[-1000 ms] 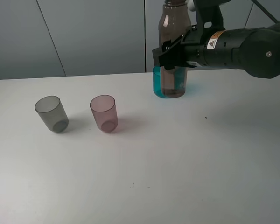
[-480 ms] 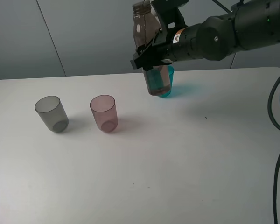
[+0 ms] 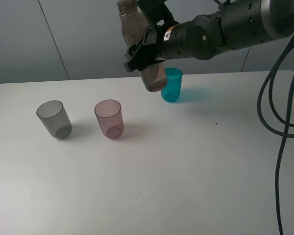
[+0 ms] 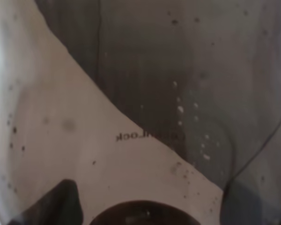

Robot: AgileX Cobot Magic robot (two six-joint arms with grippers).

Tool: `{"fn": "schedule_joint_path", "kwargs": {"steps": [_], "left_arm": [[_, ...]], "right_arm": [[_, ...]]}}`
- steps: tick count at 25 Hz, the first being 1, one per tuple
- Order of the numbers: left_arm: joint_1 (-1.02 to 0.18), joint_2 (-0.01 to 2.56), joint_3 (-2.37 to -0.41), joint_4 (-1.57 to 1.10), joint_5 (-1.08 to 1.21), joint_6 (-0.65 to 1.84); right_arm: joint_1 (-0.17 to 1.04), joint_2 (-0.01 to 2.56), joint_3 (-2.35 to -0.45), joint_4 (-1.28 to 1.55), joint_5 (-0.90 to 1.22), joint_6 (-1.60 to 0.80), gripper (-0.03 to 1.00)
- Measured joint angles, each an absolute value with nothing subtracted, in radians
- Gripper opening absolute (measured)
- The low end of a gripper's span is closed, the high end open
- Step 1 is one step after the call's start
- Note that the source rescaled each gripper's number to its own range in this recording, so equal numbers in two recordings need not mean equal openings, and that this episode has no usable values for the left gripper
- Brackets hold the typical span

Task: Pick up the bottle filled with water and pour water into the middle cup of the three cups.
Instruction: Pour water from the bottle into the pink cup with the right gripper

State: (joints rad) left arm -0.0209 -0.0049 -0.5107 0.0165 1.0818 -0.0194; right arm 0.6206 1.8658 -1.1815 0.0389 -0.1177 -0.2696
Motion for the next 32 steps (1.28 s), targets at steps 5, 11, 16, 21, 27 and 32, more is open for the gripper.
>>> {"fn": "schedule_joint_path", "kwargs": {"steps": [5, 11, 16, 21, 27, 32], "left_arm": [[-0.021, -0.005, -0.511, 0.017, 1.082, -0.019], [-0.021, -0.005, -0.511, 0.017, 1.082, -0.019], [-0.021, -0.005, -0.511, 0.017, 1.082, -0.019], [-0.021, -0.005, -0.511, 0.017, 1.082, -0.019], [-0.021, -0.005, -0.511, 0.017, 1.082, -0.019], [-0.021, -0.005, -0.511, 0.017, 1.082, -0.019]], "right_arm": [[0.622, 1.866, -1.183, 0.039, -0.107, -0.325, 0.0], [0.625, 1.866, -1.183, 0.045, -0.103, -0.405, 0.0], [0.625, 1.866, -1.183, 0.045, -0.097, -0.51, 0.0], [0.625, 1.866, -1.183, 0.122, -0.095, -0.588, 0.0], [0.65, 1.866, -1.18, 0.149, -0.092, -0.599, 0.0], [0.683, 1.866, -1.18, 0.143, -0.092, -0.599, 0.0]]}}
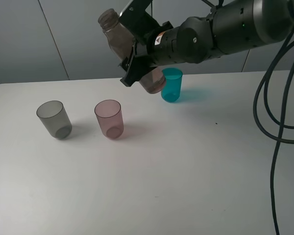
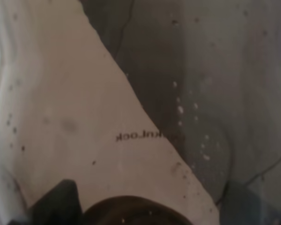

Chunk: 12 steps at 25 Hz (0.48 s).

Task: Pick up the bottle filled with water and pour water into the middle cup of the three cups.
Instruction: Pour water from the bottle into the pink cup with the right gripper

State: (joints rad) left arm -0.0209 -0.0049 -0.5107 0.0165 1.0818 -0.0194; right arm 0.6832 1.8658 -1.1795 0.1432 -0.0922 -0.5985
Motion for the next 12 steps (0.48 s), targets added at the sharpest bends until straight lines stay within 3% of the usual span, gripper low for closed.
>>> {"fn": "schedule_joint_path", "kwargs": {"steps": [12], "left_arm": [[-0.021, -0.005, -0.511, 0.017, 1.082, -0.023]], "right_arm": [[0.684, 1.877, -1.18, 0.145, -0.238, -0.89, 0.0]]}}
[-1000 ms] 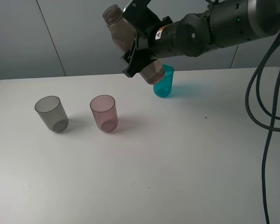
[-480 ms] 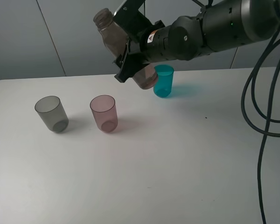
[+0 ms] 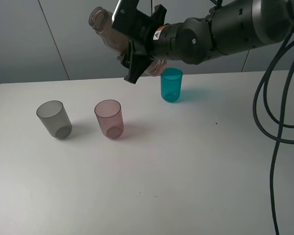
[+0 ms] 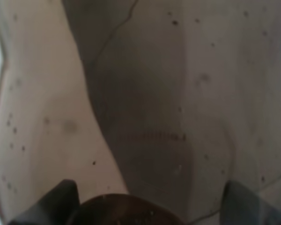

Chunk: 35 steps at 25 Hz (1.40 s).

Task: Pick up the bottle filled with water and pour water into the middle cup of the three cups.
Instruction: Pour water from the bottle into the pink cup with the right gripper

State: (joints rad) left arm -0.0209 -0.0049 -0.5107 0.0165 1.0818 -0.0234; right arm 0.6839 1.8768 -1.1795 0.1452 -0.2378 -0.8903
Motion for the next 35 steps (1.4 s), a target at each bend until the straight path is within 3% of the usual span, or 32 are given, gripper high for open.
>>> {"fn": "schedule_joint_path", "kwargs": {"steps": [35], "left_arm": [[-0.021, -0.005, -0.511, 0.017, 1.082, -0.021]], "right_arm": [[0.58, 2.116, -1.269, -0.068, -0.442, -1.212, 0.0]]}}
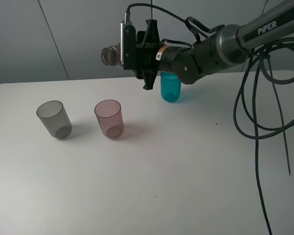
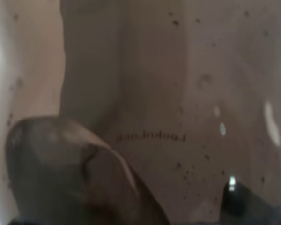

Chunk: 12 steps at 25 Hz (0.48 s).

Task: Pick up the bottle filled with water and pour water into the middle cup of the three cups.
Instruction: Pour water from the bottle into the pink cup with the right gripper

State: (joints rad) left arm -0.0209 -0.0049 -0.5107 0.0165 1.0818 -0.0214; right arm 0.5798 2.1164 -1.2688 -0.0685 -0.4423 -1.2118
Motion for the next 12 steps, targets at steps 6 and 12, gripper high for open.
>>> {"fn": "schedule_joint_path", "kwargs": {"steps": [6, 12], "left_arm": [[-0.021, -0.005, -0.511, 0.017, 1.082, -0.02], [-0.021, -0.005, -0.511, 0.017, 1.082, -0.02]], "right_arm": [[0.58, 2.127, -1.269, -0.068, -0.468, -1.232, 0.0], [0.58, 2.127, -1.269, -0.082, -0.48, -1.313, 0.0]]}}
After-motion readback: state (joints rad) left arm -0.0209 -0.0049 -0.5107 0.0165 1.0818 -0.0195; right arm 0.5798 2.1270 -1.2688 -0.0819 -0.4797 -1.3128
